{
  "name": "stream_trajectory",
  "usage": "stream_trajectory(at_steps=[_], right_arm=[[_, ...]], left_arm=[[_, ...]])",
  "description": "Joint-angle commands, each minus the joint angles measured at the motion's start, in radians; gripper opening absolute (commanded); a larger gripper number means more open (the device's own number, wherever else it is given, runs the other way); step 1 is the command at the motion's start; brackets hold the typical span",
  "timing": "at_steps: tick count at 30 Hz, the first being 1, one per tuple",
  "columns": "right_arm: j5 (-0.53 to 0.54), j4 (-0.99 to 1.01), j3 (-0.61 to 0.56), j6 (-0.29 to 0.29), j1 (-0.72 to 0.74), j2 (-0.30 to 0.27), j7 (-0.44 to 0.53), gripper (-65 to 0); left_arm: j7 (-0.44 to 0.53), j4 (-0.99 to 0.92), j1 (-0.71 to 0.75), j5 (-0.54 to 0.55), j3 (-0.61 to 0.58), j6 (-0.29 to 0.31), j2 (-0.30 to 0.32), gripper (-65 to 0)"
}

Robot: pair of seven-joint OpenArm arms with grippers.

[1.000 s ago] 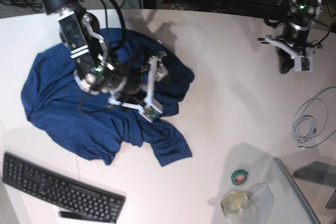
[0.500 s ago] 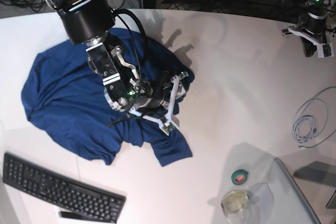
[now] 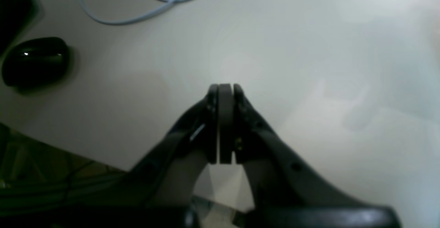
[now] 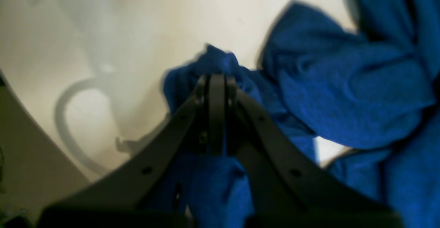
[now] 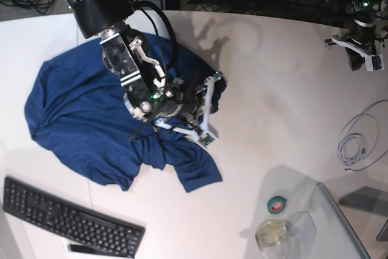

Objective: Layout the t-shirt on the table in an organized manner, then fold the t-shirt properly
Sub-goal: 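Pull the grasped sleeve outward with the right gripper and release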

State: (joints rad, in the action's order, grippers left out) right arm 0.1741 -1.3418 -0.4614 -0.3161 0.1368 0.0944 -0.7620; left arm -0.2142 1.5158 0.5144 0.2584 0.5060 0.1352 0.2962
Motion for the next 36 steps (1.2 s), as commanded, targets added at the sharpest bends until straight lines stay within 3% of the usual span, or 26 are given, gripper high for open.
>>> stream_trajectory(at_steps=[1,9,22,24,26,32,34,36], right_arm=[[0.021,-0.052,-0.033,-0.008,0.002,0.015,0.011,-65.0],[0.023,-0.299,-0.092,-0.007,-0.124,0.015,0.005,-65.0],[0.025,-0.284,-0.081,-0.008,-0.213,-0.037,-0.021,-64.8],[0.025,-0.302,-0.081,-0.008,-0.228,-0.069,-0.021,-63.3],[0.025,-0.342,-0.081,-0.008,-0.246,-0.086,-0.021,-57.5],[0.025,-0.423,-0.009,-0.001,-0.259,-0.112,-0.021,-31.7],[0.025,-0.403,0.040,-0.001,-0.242,-0.103,-0.021,-26.1],[0.025,-0.341,0.080,0.001,-0.216,-0.058,-0.027,-22.4]], left_arm=[[0.026,0.006,0.005,-0.001,0.007,-0.006,0.014,-65.0],[0.022,0.004,-0.030,-0.003,0.007,-0.006,-0.012,-65.0],[0.026,0.015,-0.032,-0.003,-0.083,-0.006,-0.019,-65.0],[0.026,0.013,-0.041,-0.003,-0.094,-0.006,-0.019,-65.0],[0.026,0.007,-0.043,-0.003,-0.097,-0.006,-0.021,-65.0],[0.026,0.009,-0.044,-0.003,-0.088,-0.006,-0.039,-65.0],[0.026,0.009,-0.041,-0.003,-0.088,-0.006,-0.039,-65.0],[0.026,0.006,-0.036,-0.003,-0.086,-0.006,-0.039,-65.0]])
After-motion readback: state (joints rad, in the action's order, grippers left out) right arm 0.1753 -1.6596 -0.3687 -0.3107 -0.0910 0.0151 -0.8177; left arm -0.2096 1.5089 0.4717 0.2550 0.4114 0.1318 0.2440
